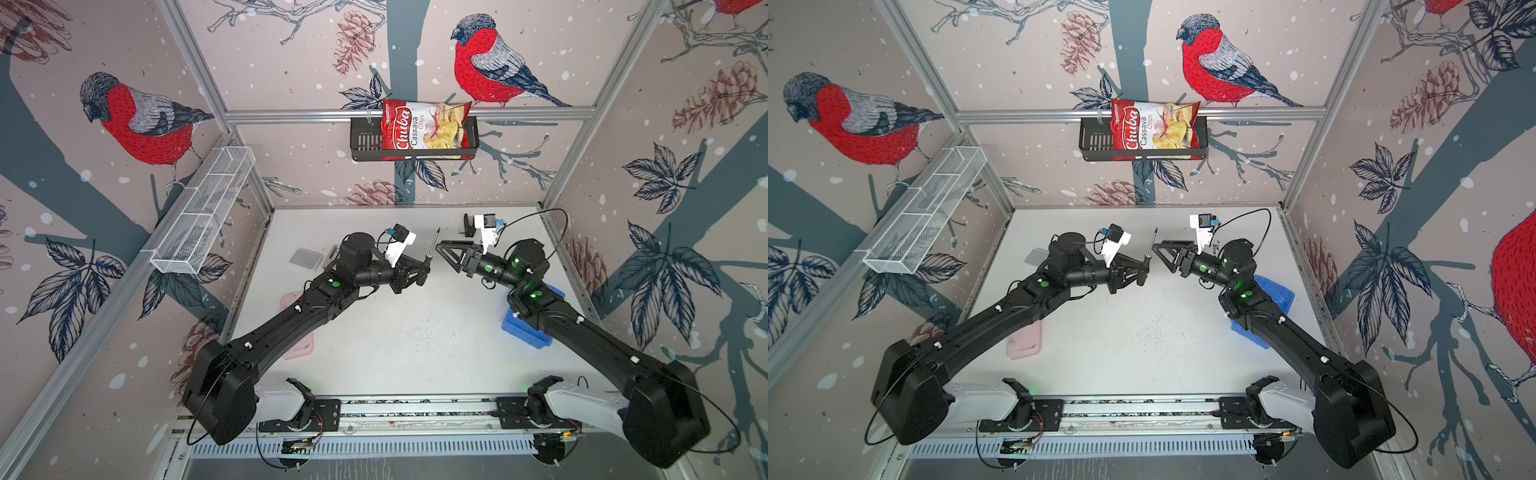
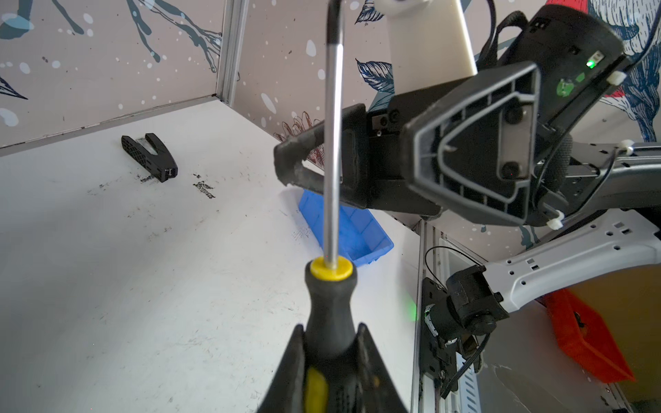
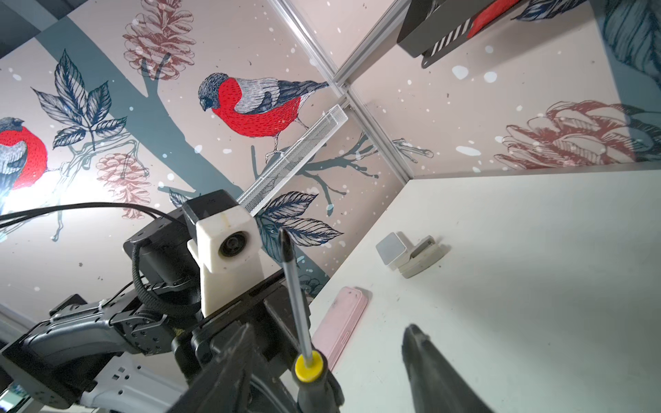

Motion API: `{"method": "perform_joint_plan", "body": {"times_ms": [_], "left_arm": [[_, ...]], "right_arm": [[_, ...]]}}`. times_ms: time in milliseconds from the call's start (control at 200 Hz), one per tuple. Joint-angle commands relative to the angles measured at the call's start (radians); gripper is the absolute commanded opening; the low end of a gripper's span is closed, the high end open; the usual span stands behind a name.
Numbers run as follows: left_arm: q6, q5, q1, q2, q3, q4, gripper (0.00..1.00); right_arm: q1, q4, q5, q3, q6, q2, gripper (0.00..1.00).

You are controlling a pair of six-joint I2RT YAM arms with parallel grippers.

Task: Put the screwdriver in the bin
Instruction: Place the screwdriver into the bin.

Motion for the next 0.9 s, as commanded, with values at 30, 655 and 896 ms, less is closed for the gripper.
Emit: {"method": "perform_joint_plan", "body": {"times_ms": [30, 655, 896], "left_arm": [[0.032, 0.03, -0.004, 0.001, 0.01, -0.021, 0.0], [0.065, 0.024, -0.03, 0.024, 0.049, -0.058, 0.02], [0.076, 0.002, -0.032, 0.015, 0.047, -0.044, 0.4]], "right_arm": [[0.007, 0.028, -0.074, 0.015, -0.032, 0.007, 0.57], [0.005, 0.015, -0.066, 0.005, -0.03, -0.019, 0.0], [-0.003, -0.039, -0.052, 0.019, -0.074, -0.034, 0.0]]}}
